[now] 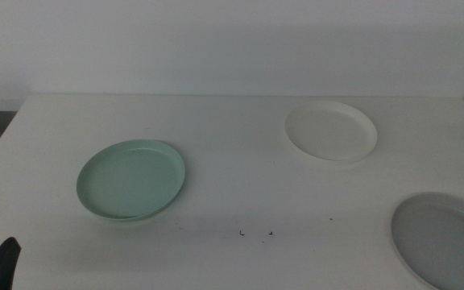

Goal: Stack the three bowls on top of each other.

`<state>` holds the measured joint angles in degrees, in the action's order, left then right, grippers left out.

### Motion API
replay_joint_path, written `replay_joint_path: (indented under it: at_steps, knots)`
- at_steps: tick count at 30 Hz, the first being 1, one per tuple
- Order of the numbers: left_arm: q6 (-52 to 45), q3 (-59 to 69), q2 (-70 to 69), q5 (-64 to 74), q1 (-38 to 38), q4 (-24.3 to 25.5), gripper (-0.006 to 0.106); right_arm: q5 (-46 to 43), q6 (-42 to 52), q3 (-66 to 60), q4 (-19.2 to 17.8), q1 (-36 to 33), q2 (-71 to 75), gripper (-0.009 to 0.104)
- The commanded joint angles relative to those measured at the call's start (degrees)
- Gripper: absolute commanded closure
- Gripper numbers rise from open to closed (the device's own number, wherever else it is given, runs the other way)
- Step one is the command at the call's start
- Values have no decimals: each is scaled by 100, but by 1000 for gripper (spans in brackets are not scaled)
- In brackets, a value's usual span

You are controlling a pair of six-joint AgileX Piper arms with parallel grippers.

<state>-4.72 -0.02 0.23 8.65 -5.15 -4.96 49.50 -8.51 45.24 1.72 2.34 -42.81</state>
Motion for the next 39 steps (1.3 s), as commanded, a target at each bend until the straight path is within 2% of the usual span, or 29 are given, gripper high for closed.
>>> replay_joint_path:
  at_steps: [1,3,6,17,27,39]
  knots:
    - [6,2,-23,-70,0,-1,9,214,-73,198,-172,44,-272,7]
    - [6,2,-23,-70,0,-1,9,549,-73,399,-343,57,-696,7]
    - [6,2,-23,-70,0,-1,9,702,-73,691,-373,194,-1310,7]
    - [6,2,-23,-70,0,-1,9,719,554,1098,238,1507,-3641,8]
    - [6,2,-23,-70,0,-1,9,168,489,1107,-172,1598,-5299,27]
    - [6,2,-23,-70,0,-1,9,-9,489,1167,-172,1598,-6053,46]
